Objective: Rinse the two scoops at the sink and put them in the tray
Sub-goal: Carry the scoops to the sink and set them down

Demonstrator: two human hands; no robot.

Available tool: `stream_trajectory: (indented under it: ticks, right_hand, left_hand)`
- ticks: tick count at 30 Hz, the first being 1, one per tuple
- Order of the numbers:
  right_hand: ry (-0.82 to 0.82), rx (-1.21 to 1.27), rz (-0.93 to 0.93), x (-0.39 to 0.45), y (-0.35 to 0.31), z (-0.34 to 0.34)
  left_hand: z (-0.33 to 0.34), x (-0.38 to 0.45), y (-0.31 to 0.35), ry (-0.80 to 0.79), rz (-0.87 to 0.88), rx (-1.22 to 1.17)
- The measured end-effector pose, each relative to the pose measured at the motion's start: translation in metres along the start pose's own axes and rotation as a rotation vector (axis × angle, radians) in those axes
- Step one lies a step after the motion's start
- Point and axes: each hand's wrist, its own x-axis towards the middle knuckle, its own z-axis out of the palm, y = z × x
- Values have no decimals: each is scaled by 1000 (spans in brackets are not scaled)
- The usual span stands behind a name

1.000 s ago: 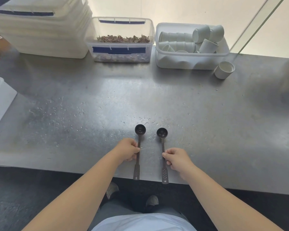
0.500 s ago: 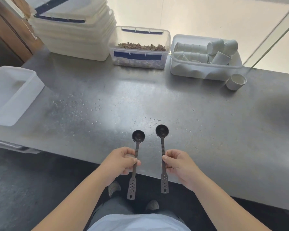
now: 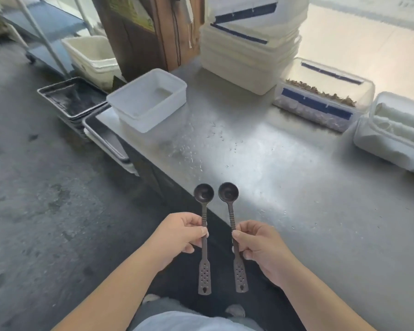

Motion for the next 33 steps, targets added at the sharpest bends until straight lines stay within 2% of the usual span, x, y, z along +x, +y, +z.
stream_trajectory:
  ticks: [9,16,24,33]
  right_hand:
    - [-250,-312,-76,34,-58,192]
    - [-503,-445,-110,58,-74,349]
    - [-775,-583,-105,72,-78,493]
    - [-1121,-756,-50,103,-82,650]
  left_hand:
    - [-169,-55,-68,206,14,-246]
    - [-287,-107,-136,432,4,-361]
    - [-364,-165,-201,705,-60,-601]
    - [-433,-194,-257,1056,-185,-802]
